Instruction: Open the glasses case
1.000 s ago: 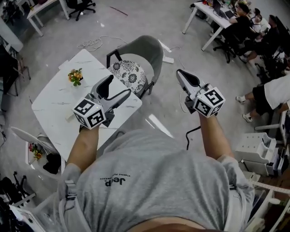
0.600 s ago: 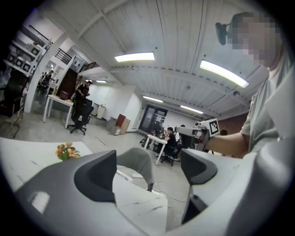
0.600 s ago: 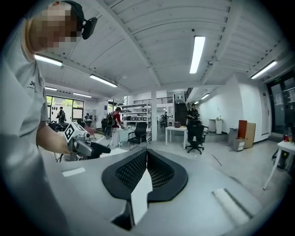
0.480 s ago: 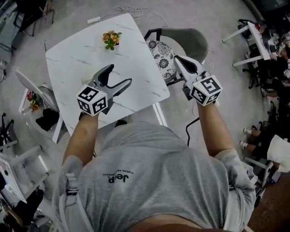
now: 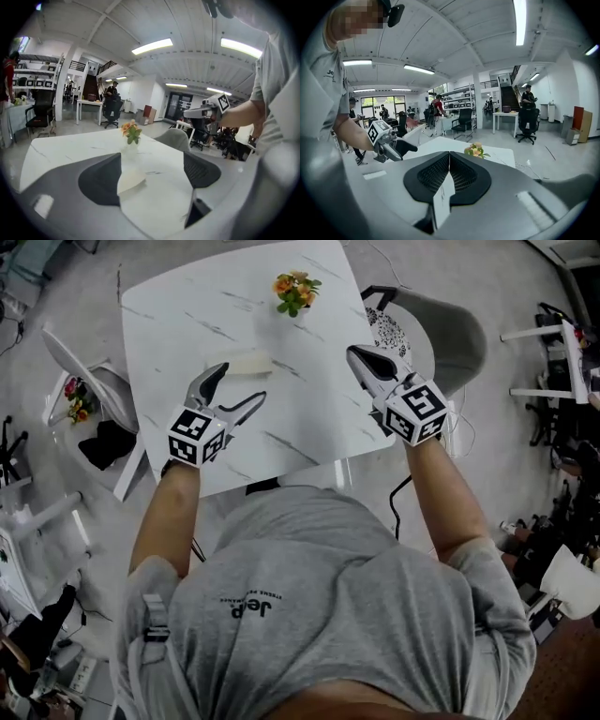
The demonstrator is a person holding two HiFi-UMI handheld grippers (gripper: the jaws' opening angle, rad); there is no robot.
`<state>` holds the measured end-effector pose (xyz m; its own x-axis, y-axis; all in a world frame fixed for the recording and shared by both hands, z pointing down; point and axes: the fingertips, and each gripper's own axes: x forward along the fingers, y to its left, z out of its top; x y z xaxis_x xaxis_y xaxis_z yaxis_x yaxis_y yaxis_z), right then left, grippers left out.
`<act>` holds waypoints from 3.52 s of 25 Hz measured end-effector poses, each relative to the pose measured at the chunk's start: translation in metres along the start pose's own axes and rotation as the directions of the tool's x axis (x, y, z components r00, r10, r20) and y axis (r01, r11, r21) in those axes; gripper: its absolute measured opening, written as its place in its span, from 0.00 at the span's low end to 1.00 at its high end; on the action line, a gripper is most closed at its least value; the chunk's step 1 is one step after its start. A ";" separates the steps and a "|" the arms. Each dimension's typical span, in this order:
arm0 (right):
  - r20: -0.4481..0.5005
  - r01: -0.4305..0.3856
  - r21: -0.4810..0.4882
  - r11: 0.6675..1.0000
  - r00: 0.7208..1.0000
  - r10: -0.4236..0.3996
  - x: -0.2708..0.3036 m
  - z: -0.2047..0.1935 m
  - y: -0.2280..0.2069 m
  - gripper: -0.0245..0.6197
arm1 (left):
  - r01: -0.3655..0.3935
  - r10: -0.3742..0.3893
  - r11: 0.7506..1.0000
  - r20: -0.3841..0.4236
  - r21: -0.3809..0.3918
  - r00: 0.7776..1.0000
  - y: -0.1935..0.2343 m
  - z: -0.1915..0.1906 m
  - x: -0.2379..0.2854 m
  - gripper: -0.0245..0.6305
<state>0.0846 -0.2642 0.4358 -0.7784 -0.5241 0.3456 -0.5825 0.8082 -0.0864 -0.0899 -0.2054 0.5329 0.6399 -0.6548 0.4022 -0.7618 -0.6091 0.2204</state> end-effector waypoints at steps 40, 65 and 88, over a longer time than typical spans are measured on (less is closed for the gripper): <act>-0.145 -0.067 0.061 0.996 0.987 0.075 0.134 -0.057 0.012 0.04 | 0.259 -0.046 0.868 -0.451 0.424 0.891 0.113 -0.114 0.029 0.47; -0.148 -0.032 0.066 0.997 0.988 0.041 0.131 -0.053 -0.005 0.04 | 0.241 -0.045 0.849 -0.390 0.470 0.920 0.127 -0.075 0.035 0.20; -0.163 -0.005 0.087 0.996 0.986 0.019 0.136 -0.064 -0.025 0.04 | 0.215 0.001 0.858 -0.420 0.467 0.908 0.175 -0.069 0.070 0.17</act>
<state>0.0086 -0.3385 0.5442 -0.7411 -0.4576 0.4913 -0.5966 0.7844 -0.1694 -0.1856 -0.3272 0.6607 0.5377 -0.4071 0.7384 -0.4689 -0.8722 -0.1394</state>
